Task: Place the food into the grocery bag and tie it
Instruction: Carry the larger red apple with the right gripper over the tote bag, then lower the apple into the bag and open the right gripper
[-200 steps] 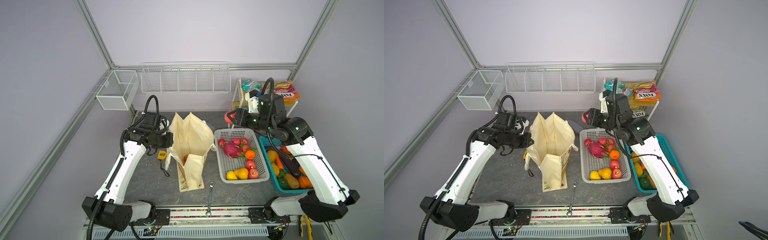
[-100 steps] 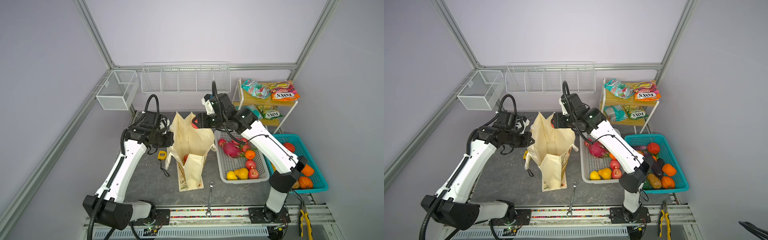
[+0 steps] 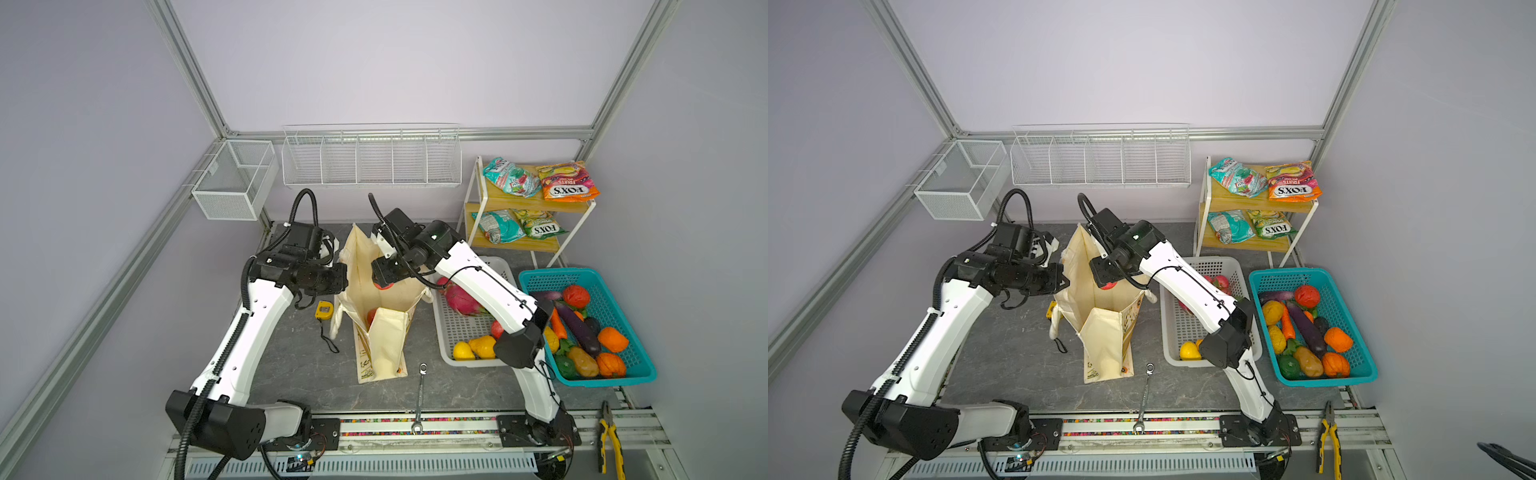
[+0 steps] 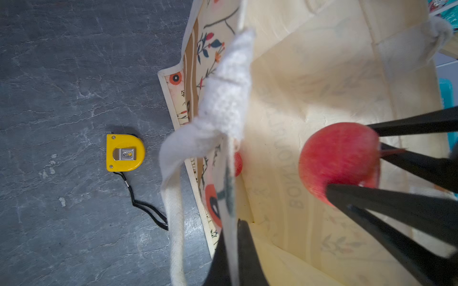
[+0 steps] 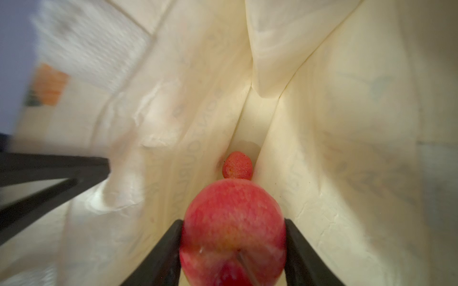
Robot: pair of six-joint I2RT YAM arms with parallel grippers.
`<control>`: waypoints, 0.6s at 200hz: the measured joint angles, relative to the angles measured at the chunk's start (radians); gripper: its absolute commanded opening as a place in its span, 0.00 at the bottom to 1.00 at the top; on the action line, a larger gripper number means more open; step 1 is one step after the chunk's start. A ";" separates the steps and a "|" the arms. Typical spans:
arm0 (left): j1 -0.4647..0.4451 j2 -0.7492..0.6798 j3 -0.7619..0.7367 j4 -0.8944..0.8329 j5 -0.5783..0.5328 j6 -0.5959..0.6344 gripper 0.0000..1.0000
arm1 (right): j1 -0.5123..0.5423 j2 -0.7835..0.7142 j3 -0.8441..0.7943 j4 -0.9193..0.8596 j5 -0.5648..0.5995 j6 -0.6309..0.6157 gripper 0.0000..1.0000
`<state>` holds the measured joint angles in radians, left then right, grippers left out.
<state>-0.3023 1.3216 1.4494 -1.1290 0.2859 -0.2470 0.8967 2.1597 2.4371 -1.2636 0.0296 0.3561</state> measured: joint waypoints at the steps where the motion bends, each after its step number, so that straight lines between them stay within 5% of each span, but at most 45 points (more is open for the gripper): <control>1: 0.000 0.000 0.000 0.000 0.000 0.000 0.00 | 0.000 0.002 0.000 -0.002 0.000 -0.002 0.48; 120: 0.000 0.003 0.001 0.028 0.025 -0.048 0.00 | -0.002 0.062 0.000 -0.064 0.034 -0.074 0.48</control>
<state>-0.3023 1.3251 1.4506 -1.1011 0.3111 -0.2947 0.8944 2.2215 2.4371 -1.3277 0.0631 0.2821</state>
